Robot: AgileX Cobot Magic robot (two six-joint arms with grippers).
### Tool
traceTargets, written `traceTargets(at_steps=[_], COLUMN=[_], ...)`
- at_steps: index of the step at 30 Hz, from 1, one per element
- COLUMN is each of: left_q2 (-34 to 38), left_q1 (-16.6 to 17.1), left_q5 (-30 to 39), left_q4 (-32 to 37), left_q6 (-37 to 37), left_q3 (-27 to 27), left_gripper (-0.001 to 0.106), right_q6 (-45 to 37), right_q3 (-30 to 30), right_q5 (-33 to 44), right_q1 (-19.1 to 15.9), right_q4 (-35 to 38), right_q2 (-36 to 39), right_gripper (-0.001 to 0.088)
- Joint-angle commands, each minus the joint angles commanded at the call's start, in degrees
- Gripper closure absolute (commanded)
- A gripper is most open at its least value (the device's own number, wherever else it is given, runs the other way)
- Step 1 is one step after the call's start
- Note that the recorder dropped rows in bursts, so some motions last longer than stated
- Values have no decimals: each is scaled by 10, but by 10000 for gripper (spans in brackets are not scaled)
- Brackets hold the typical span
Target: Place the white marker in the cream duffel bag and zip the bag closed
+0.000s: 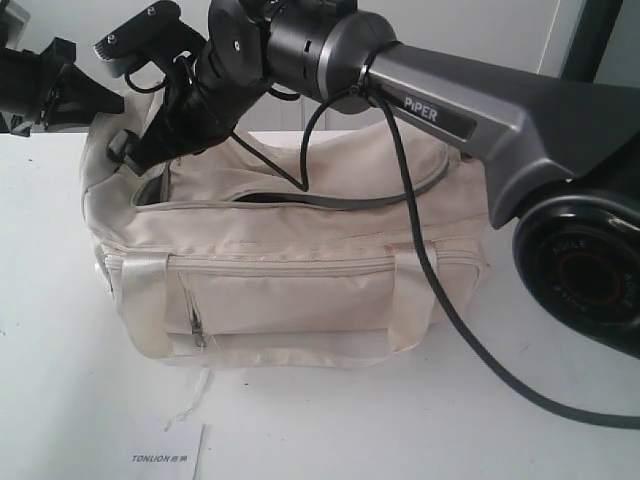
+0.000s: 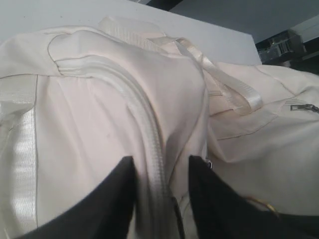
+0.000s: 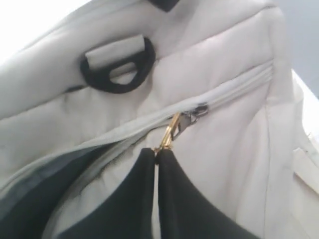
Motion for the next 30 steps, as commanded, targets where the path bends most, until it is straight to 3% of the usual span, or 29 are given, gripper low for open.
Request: traceTargets(at_steps=[5,12,20,30], left_q2=[-13,-26,21,54], left_q1=[7,11,-30,-57], left_q5=[-19,-84,-50,-42], left_q4=[0,-2,37,76], left_q6=[0,30,40,23], left_q3=[0,-12,-85,-133], left_gripper=[310,312,312,326], right_q6=[4,4,4,4], right_q3=[0,0,0,0], right_q5=[1,14,16,13], right_q1=[0,0,0,0], right_q4=[-16,-16,-16,-16], right_q2=[1,1,1,1], right_gripper=[868,868,868,868])
